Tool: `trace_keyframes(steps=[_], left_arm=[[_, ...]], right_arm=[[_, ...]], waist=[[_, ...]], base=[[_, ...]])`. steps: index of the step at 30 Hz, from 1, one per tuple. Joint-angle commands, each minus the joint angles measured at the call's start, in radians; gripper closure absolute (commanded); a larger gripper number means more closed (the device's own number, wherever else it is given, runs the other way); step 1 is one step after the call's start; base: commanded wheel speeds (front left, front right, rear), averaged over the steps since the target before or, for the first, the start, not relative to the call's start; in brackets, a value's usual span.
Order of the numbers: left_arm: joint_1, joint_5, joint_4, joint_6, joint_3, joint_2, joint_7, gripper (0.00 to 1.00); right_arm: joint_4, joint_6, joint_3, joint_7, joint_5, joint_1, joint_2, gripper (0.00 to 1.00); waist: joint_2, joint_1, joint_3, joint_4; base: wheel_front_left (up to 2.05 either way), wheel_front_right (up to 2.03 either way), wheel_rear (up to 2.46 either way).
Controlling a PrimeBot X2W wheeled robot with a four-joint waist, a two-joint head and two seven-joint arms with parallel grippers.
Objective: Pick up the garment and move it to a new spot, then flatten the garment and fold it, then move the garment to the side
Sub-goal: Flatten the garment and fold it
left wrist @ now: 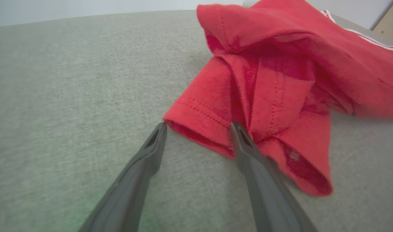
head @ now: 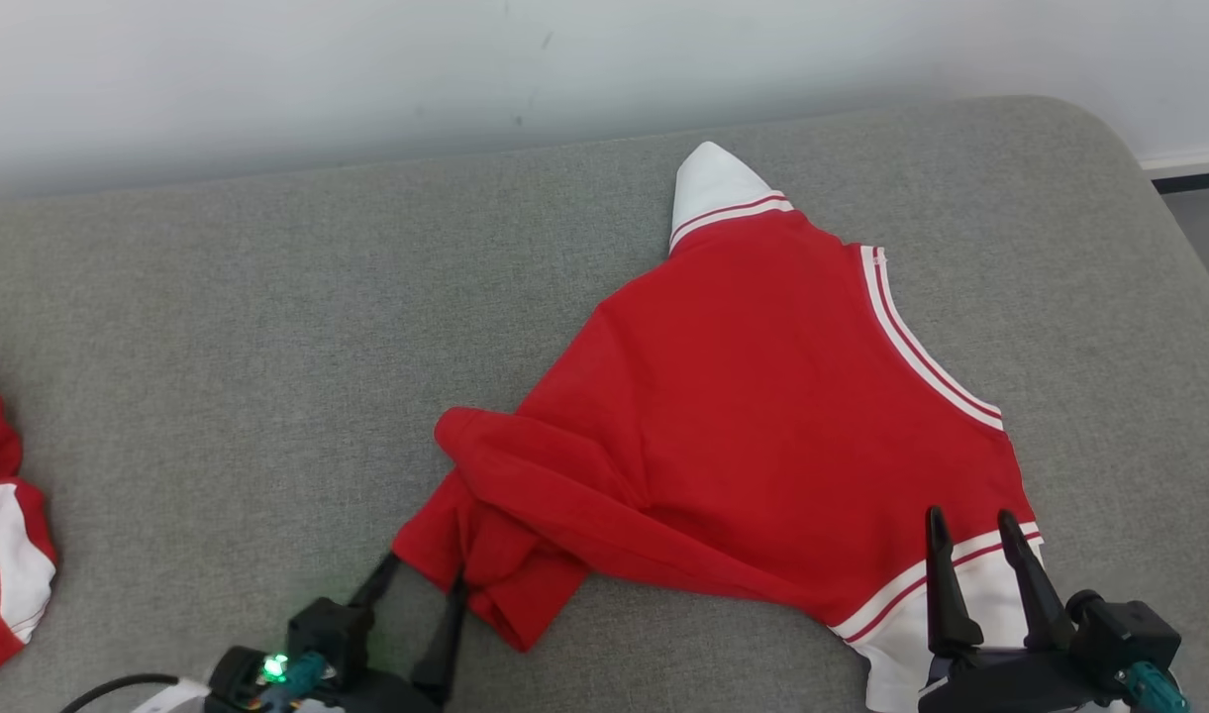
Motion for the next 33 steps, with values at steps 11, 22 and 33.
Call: trace_keyframes(steps=[11,22,33], left_arm=[[-0.118,-0.032,0.003,0.002,-0.058,0.086,-0.003,1.00],[-0.128,0.171,-0.266,0.038,0.060,0.126,-0.003,1.00],[-0.026,0.107,-0.113,0.010,0.157,0.052,-0.003,0.00]], right_arm=[[-0.002,-0.002,-0.013,0.000,0.005,-0.010,0.001,0.00],[0.000,-0.002,-0.031,0.000,0.004,0.012,0.000,0.00],[0.016,-0.002,-0.022,0.000,0.006,0.015,0.001,0.00]], waist=[[0.0000,-0.0001,-0.001,-0.009],[0.0000,-0.0001,-0.021,-0.008],[0.0000,-0.0001,-0.031,-0.012]], base=[[0.00,0.00,0.00],[0.00,0.00,0.00],[0.00,0.00,0.00]])
